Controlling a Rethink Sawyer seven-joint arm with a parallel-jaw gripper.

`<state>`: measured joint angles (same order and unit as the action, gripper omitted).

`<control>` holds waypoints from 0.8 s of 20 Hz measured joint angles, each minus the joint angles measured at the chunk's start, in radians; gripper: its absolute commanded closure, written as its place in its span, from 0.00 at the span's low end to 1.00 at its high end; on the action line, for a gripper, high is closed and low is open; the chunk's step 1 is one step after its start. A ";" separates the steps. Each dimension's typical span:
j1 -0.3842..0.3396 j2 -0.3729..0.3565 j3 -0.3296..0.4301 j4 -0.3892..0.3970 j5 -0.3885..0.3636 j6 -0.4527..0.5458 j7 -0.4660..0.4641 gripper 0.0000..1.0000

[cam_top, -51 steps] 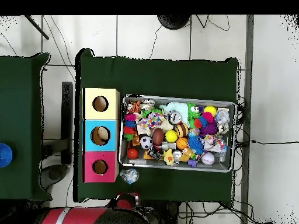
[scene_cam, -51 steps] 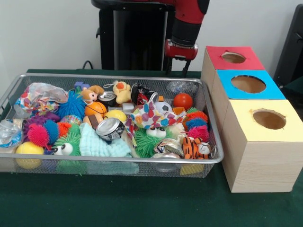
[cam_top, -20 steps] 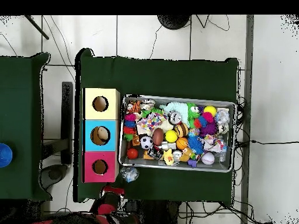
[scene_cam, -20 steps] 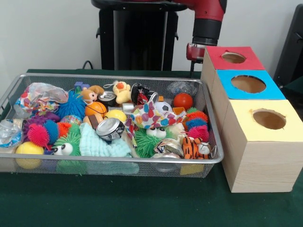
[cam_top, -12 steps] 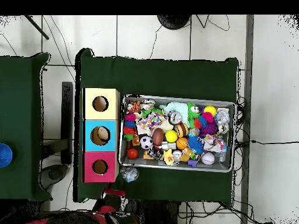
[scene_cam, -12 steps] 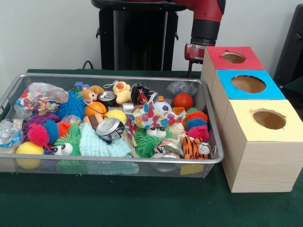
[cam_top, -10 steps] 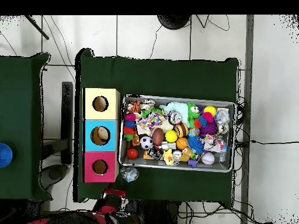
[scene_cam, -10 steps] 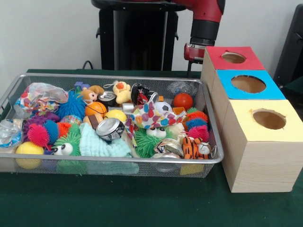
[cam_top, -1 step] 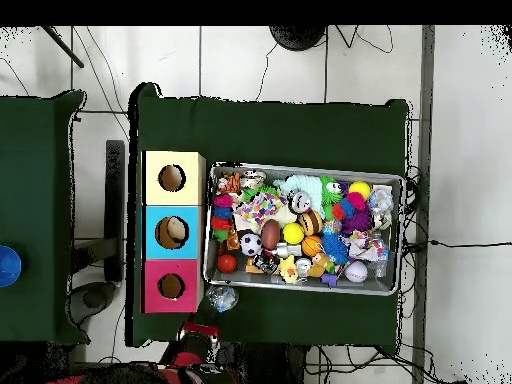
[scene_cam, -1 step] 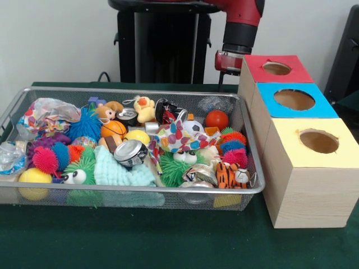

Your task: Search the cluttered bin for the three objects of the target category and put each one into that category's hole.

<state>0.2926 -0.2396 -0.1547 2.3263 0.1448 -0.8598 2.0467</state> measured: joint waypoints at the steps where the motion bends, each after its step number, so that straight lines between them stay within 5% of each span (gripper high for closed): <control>1: 0.000 -0.001 -0.003 0.000 0.000 0.002 0.000 0.00; 16: 0.032 0.008 -0.082 -0.012 0.000 0.066 0.000 0.00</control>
<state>0.3250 -0.2318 -0.2371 2.3140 0.1445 -0.7936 2.0467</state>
